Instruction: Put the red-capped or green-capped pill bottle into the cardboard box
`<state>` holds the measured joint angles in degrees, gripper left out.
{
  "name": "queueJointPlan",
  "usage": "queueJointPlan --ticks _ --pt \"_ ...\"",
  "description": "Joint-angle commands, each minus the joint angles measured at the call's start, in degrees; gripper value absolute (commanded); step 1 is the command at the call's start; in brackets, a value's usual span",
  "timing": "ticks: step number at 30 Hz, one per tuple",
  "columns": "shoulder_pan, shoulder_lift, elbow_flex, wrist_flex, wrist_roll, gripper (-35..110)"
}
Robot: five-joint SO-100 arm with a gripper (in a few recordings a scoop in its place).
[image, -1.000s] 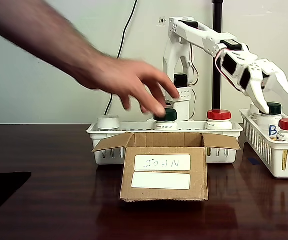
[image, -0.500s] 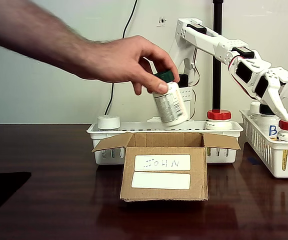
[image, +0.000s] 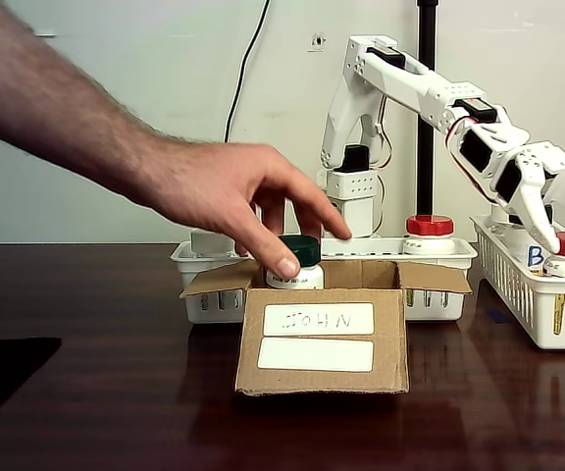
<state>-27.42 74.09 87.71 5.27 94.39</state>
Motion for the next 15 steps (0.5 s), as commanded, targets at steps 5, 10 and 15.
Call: queueJointPlan --ticks 5,10,15 --pt "0.44 -0.26 -0.44 -2.55 1.67 65" --pt "1.05 -0.44 0.26 -2.81 2.37 46" --pt "0.97 2.29 1.41 -2.64 0.53 1"
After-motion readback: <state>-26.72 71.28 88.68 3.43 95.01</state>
